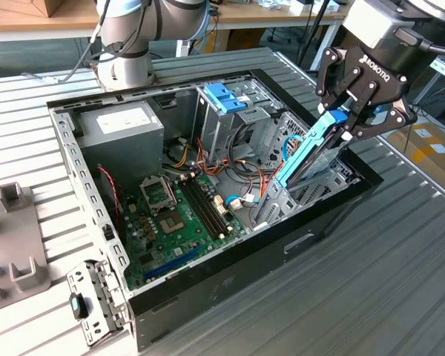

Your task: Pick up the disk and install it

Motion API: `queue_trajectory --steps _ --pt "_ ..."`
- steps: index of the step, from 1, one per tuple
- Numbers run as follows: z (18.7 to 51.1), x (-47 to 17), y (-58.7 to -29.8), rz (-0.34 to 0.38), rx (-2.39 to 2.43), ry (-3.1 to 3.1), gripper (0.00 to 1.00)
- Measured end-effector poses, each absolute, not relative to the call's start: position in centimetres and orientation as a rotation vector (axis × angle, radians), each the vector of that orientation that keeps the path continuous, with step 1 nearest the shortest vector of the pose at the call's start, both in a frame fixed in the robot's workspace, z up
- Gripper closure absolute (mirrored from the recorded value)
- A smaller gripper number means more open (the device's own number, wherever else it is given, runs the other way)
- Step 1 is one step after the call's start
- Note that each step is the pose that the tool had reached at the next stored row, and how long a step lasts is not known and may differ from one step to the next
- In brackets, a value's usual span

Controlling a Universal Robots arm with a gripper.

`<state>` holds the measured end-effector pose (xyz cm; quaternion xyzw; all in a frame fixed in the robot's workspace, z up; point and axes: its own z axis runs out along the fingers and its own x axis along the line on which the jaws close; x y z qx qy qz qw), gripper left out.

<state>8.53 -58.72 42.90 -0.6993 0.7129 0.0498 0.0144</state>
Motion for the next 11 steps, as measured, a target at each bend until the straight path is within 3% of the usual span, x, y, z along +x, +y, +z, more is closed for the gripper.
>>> queue_trajectory --steps 11 --pt "42.4 8.53 -58.72 0.155 -2.177 2.219 0.63"
